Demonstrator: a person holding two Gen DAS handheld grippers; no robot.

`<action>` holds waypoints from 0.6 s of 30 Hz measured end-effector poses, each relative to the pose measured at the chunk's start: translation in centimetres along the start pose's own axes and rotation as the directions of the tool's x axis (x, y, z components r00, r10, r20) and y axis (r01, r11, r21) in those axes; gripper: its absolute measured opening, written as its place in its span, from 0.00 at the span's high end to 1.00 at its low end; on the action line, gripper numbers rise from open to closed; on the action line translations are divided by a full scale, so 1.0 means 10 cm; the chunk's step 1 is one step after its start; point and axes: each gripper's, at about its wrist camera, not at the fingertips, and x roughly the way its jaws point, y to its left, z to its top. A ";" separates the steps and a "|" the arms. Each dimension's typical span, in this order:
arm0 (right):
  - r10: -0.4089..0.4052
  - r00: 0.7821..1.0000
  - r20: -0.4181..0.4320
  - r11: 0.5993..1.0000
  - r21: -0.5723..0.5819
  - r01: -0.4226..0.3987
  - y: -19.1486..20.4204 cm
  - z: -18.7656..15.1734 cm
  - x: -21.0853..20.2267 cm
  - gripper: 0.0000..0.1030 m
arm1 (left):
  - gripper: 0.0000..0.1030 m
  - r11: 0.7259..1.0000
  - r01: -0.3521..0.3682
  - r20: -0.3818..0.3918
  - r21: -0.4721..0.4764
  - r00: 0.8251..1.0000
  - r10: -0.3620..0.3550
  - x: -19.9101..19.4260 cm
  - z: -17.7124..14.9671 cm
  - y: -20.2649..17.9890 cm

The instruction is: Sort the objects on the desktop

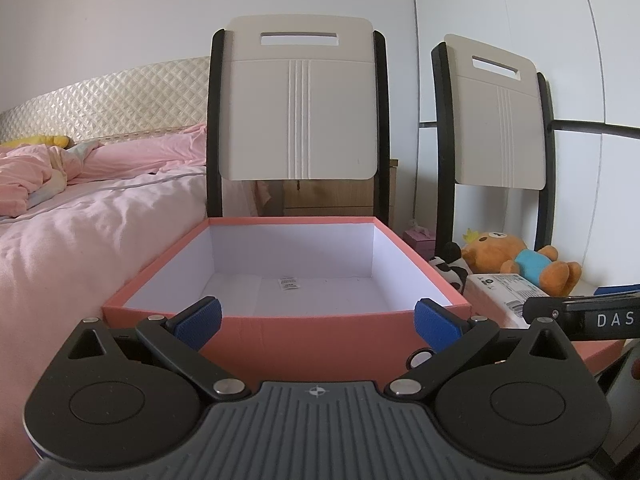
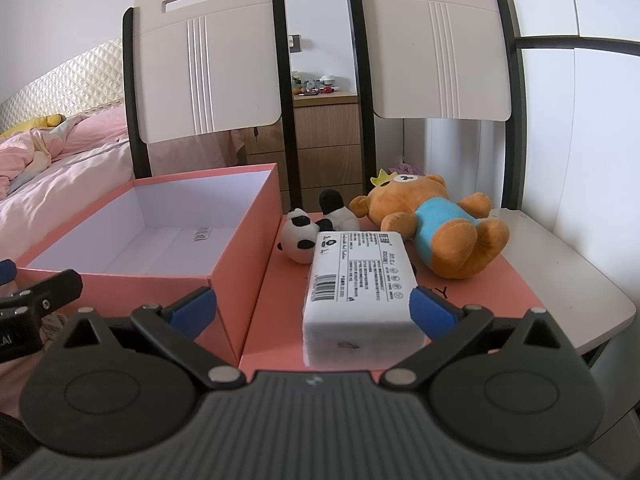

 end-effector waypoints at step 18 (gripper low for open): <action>0.008 0.999 0.044 1.000 0.021 -0.009 -0.22 0.02 -0.20 0.00 | 0.00 0.999 0.028 0.125 -0.024 0.992 -0.025 -0.12 -0.15 -0.32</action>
